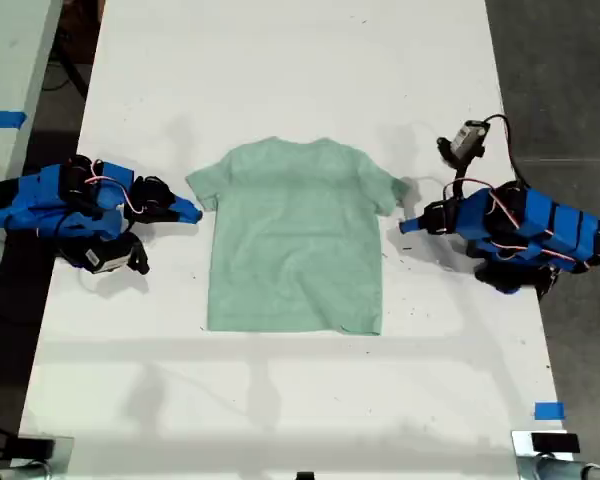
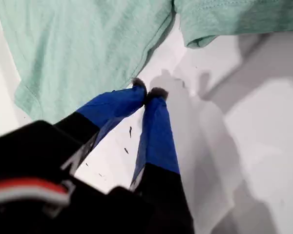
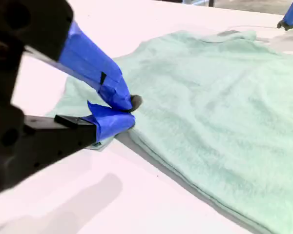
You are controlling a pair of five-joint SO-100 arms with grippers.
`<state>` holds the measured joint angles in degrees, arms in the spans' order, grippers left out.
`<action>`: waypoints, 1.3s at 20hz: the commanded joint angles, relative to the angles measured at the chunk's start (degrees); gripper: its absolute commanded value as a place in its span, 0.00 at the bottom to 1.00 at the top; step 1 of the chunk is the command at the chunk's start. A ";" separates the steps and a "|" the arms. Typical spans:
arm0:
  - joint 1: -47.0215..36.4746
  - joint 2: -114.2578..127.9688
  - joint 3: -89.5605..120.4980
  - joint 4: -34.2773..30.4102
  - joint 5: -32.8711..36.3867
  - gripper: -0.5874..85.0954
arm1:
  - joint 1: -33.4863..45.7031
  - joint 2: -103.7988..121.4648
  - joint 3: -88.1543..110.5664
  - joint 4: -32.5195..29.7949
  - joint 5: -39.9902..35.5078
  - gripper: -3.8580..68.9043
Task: Fold t shirt
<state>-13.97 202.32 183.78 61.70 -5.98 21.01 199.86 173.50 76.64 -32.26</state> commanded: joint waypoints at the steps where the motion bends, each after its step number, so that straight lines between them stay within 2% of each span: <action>1: 0.70 0.26 0.88 -0.18 0.18 0.01 | 0.09 0.79 4.39 0.18 0.18 0.10; 14: 0.26 0.26 0.88 -0.18 0.18 0.01 | 0.79 0.79 4.39 0.18 1.32 0.07; 16: 0.88 0.26 0.88 -0.18 0.09 0.01 | 0.18 0.79 2.72 3.16 2.20 0.06; 21: 1.05 0.26 0.88 -0.26 -0.18 0.01 | 0.35 0.79 2.90 2.90 0.62 0.06; 26: 3.08 0.26 0.88 -0.18 0.35 0.01 | -0.62 0.70 0.79 3.96 3.34 0.06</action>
<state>-12.66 202.32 183.78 61.70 -5.98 21.09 199.86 173.41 79.98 -30.50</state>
